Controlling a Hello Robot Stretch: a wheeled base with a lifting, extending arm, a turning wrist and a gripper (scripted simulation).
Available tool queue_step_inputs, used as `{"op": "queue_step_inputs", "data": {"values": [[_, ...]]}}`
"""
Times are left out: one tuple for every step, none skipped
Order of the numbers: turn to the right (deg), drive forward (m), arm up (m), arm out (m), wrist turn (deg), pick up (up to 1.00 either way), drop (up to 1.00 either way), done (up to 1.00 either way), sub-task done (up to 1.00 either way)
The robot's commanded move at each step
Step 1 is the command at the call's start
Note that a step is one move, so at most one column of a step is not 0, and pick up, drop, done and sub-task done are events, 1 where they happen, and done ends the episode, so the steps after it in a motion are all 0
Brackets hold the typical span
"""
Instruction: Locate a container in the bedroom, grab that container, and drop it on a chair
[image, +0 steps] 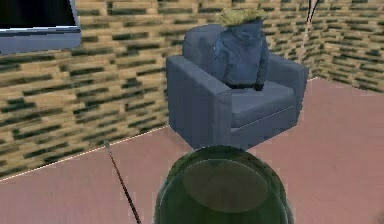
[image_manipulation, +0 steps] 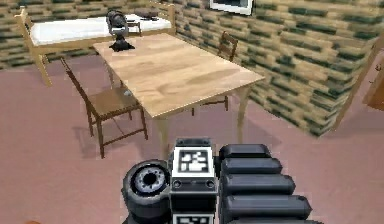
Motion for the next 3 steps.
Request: {"op": "queue_step_inputs", "data": {"values": [[-45.0, 0.00, 0.00, 0.00, 0.0, 0.00, 0.00, 0.00, 0.00], [-33.0, 0.00, 0.00, 0.00, 0.0, 0.00, 0.00, 0.00, 0.00], [0.0, 0.20, 0.00, 0.00, 0.0, 0.00, 0.00, 0.00, 0.00]]}}
